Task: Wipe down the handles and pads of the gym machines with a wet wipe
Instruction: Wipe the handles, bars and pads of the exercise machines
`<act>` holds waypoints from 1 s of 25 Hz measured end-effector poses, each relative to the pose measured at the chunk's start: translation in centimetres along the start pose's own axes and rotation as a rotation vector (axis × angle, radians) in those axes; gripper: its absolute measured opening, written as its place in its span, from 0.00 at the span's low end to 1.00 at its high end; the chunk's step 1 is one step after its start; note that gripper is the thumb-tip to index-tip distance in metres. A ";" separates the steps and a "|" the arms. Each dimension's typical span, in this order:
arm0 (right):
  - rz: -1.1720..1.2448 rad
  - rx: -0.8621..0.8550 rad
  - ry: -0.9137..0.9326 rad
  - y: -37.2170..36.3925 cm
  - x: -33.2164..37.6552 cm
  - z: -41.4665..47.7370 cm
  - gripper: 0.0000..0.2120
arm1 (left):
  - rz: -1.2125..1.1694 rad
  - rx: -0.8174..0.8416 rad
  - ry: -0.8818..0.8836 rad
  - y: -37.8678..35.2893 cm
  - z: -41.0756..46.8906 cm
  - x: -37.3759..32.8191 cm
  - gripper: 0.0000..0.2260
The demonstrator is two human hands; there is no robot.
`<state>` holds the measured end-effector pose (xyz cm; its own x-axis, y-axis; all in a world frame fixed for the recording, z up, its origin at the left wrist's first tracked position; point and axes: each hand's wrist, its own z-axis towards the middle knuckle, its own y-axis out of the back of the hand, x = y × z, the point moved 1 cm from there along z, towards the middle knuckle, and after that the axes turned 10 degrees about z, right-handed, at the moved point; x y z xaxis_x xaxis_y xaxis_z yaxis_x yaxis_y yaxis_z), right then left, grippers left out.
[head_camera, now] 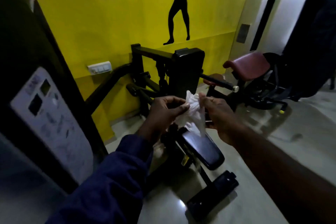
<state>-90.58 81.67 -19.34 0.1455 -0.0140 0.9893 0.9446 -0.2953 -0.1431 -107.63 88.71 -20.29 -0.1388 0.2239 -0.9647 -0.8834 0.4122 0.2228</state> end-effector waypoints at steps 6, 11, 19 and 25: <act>0.117 0.247 -0.103 2.2 -2.9 13.9 0.19 | 0.076 -0.197 0.195 -0.9 10.2 2.6 0.07; 0.085 0.283 -0.205 0.1 -3.7 24.0 0.06 | 0.138 -0.304 0.309 4.6 16.2 6.5 0.06; -0.573 0.265 0.129 -5.9 -13.8 43.5 0.10 | 0.608 -0.357 0.409 18.0 33.5 23.8 0.06; -0.697 0.273 0.230 -14.7 -22.2 52.6 0.14 | 0.842 0.005 0.239 22.5 45.4 34.6 0.13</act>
<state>-92.20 136.53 -40.72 -0.5443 -0.1176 0.8306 0.8388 -0.0640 0.5406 -111.99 145.84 -42.25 -0.8348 0.2651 -0.4826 -0.4430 0.1970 0.8746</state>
